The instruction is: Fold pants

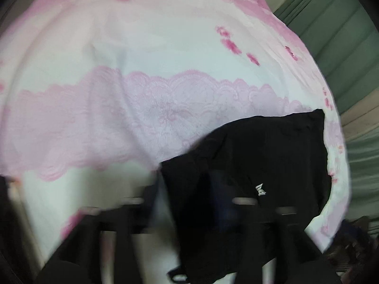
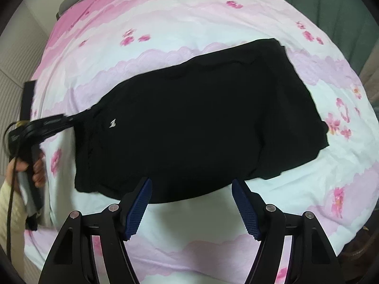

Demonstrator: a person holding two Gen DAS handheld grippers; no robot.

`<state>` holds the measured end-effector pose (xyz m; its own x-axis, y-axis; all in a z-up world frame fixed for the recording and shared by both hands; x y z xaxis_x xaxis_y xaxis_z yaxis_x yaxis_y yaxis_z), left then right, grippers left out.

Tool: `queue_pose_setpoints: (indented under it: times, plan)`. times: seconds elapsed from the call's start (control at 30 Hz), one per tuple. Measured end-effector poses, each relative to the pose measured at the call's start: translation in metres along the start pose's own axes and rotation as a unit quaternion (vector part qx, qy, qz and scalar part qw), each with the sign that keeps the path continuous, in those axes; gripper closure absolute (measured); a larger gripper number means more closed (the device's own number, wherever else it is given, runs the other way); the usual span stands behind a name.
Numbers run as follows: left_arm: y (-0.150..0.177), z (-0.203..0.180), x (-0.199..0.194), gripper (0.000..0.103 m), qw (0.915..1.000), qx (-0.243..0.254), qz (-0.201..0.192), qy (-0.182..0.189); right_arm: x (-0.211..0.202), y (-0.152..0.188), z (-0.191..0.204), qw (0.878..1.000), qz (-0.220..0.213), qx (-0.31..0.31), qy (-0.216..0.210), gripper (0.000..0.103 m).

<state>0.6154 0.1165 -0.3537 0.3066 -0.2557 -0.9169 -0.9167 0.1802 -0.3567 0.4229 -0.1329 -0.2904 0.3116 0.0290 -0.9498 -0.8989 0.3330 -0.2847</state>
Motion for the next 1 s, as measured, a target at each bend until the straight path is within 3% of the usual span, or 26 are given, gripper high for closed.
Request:
queue_pose_setpoints:
  times: [0.03,0.07,0.17,0.3,0.53,0.77,1.0]
  plan:
    - [0.001,-0.002,-0.013,0.012,0.9994,0.010,-0.022,-0.024,-0.003,-0.001,-0.008,1.000,-0.005,0.004,0.000,0.032]
    - [0.004,-0.010,-0.030,0.012,0.9974,0.036,-0.054,-0.032,-0.004,-0.003,-0.014,1.000,-0.008,0.008,0.000,0.032]
    - [0.016,-0.025,-0.044,0.012,0.9961,0.067,-0.042,-0.039,-0.009,-0.004,-0.043,1.000,-0.014,0.021,0.010,0.032]
    - [0.053,-0.080,-0.062,0.012,0.9951,0.089,-0.037,0.018,-0.014,0.000,-0.078,0.999,-0.014,0.032,0.015,0.032]
    - [0.109,-0.179,-0.054,0.012,0.9926,0.113,-0.036,0.025,-0.025,0.014,-0.146,0.998,-0.010,0.057,-0.002,0.032]
    - [0.139,-0.234,-0.044,0.019,0.9979,0.064,-0.006,0.010,-0.015,0.007,-0.201,0.998,-0.016,0.055,-0.036,0.032]
    - [0.159,-0.259,-0.033,0.019,0.9996,0.021,0.012,-0.014,0.031,0.003,-0.202,0.994,0.033,-0.017,-0.105,0.038]
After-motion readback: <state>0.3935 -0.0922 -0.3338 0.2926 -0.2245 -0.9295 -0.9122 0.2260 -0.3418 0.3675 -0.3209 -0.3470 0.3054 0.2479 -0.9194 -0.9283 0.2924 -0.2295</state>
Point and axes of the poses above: each gripper's, at about its wrist camera, not at the fingertips, and x roughly the way its jaws point, z to its left, y to its underside, the point moved 8 cm from there along x, roughly the way its jaws point, and after that the axes turned 9 degrees about x, right-handed, at the moved point
